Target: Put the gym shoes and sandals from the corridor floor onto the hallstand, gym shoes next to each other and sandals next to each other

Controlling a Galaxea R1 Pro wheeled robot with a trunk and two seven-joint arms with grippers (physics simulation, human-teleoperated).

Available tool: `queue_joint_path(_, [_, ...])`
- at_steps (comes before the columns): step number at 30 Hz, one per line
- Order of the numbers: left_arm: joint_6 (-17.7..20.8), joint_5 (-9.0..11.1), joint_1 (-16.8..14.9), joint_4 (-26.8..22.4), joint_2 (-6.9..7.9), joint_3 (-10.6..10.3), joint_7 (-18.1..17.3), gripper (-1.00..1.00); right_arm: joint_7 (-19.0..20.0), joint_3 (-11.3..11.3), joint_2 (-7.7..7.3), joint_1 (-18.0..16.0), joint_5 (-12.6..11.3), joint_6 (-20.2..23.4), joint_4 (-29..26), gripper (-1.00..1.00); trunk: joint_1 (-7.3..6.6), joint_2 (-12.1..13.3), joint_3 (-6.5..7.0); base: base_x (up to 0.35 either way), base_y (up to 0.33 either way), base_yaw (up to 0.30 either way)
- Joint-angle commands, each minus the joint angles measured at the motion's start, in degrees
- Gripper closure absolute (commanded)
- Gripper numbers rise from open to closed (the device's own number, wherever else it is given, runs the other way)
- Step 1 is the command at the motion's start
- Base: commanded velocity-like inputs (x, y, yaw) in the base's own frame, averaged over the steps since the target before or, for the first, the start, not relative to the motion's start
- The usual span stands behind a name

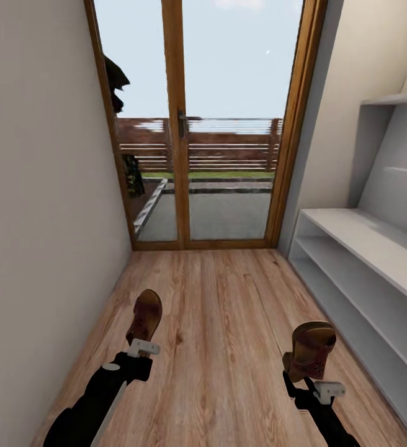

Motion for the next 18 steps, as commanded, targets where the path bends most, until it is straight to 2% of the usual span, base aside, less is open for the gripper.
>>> queue_joint_path(1, [0.0, -0.21, 0.0, -0.01, 0.0, 0.0, -0.09, 1.0, -0.01, -0.05, 0.0, -0.01, -0.05, 0.0, -0.01, 1.0, 0.0, 0.0, 0.0, 0.336, 0.0, 0.0])
queue_joint_path(18, [0.0, -0.21, 0.0, -0.01, -0.01, 0.0, -0.09, 1.0, -0.01, -0.05, 0.0, -0.01, -0.04, 0.0, -0.01, 1.0, 0.0, 0.0, 0.0, 0.336, 0.0, 0.0])
